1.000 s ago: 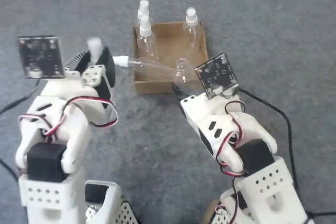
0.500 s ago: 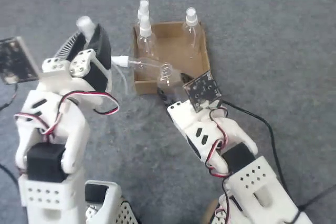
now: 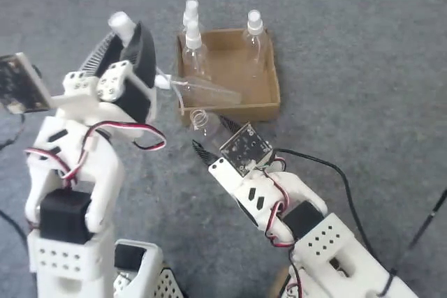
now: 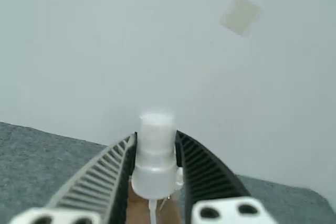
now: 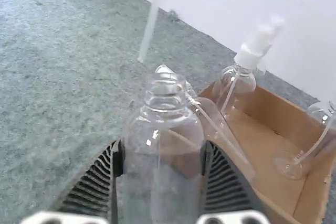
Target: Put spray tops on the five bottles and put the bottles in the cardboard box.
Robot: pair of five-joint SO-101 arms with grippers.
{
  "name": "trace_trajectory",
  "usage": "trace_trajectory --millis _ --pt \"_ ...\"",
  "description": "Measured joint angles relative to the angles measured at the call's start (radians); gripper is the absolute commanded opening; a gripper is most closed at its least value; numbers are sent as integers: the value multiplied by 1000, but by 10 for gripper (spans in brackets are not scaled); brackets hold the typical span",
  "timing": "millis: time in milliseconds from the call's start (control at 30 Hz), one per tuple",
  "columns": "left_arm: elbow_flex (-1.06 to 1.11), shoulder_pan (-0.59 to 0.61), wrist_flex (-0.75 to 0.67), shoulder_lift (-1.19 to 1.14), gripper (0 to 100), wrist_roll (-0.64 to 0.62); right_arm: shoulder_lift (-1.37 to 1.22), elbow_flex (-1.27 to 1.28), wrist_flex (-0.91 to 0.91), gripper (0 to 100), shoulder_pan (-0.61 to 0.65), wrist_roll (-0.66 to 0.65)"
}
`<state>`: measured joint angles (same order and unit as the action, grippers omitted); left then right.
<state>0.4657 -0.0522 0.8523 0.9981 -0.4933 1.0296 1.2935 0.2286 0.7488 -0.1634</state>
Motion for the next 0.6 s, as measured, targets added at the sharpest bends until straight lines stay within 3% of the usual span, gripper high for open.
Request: trace_trajectory --millis 600 --pt "60 -49 -48 2 11 0 0 0 -3 7 3 -2"
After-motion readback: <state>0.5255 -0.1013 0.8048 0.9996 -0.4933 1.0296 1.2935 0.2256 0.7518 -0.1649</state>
